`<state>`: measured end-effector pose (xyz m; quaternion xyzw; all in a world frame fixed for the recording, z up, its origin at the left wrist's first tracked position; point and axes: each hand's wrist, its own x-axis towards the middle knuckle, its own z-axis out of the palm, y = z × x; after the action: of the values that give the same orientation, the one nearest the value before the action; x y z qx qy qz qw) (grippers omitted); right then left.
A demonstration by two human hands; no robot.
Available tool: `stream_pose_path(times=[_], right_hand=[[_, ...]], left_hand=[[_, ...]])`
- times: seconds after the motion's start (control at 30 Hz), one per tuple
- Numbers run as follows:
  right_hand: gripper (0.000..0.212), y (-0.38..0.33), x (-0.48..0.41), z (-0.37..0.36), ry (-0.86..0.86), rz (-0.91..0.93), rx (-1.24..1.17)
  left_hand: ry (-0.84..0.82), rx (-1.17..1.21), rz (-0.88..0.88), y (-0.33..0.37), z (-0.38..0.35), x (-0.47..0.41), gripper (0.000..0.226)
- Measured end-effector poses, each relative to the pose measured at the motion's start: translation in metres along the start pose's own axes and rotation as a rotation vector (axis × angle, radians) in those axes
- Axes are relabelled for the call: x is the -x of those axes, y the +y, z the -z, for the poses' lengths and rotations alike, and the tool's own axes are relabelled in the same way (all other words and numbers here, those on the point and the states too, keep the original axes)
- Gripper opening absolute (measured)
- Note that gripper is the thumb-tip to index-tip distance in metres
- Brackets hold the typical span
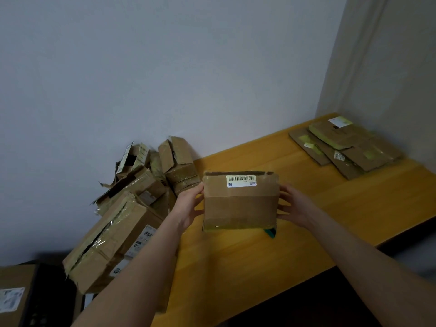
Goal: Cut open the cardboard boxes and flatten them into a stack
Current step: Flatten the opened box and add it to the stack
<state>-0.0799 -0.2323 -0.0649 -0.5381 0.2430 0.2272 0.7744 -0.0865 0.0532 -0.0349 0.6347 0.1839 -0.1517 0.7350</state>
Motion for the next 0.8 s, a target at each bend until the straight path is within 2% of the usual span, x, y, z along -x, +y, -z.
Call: stream_pose_path(times=[0.07, 0.13, 0.2, 0.3, 0.37, 0.5, 0.57, 0.63, 0.73, 0.8], right_hand=[[0.025, -0.001, 0.002, 0.001, -0.008, 0.004, 0.023], [0.034, -0.002, 0.004, 0.003, -0.055, 0.023, 0.032], [0.046, -0.004, 0.009, 0.003, -0.13, 0.031, 0.039], [0.058, -0.006, 0.012, 0.002, -0.21, 0.028, 0.09], [0.065, -0.004, 0.012, 0.0, -0.238, 0.061, 0.125], [0.081, 0.005, 0.011, -0.005, -0.241, 0.109, 0.171], [0.084, 0.007, 0.009, -0.007, -0.237, 0.119, 0.226], [0.074, 0.007, 0.006, -0.012, -0.198, 0.118, 0.293], [0.048, 0.007, 0.008, -0.028, -0.092, 0.13, 0.535], [0.053, 0.008, 0.005, -0.038, 0.042, 0.19, 0.723]], left_hand=[[-0.072, -0.039, -0.018, 0.003, -0.001, 0.001, 0.031], [-0.148, -0.045, 0.016, 0.003, 0.0, 0.001, 0.054], [-0.183, -0.152, 0.033, 0.003, 0.001, 0.003, 0.08], [-0.076, -0.234, -0.023, 0.001, 0.001, 0.002, 0.099], [0.024, -0.229, -0.068, 0.001, 0.0, 0.001, 0.089], [0.194, -0.239, -0.151, 0.002, -0.01, -0.002, 0.012], [0.294, -0.208, -0.172, 0.001, -0.014, -0.001, 0.02], [0.367, -0.183, -0.207, 0.0, -0.017, -0.002, 0.025], [0.397, -0.2, -0.263, 0.001, -0.025, -0.002, 0.029], [0.372, -0.224, -0.283, 0.001, -0.032, -0.002, 0.03]])
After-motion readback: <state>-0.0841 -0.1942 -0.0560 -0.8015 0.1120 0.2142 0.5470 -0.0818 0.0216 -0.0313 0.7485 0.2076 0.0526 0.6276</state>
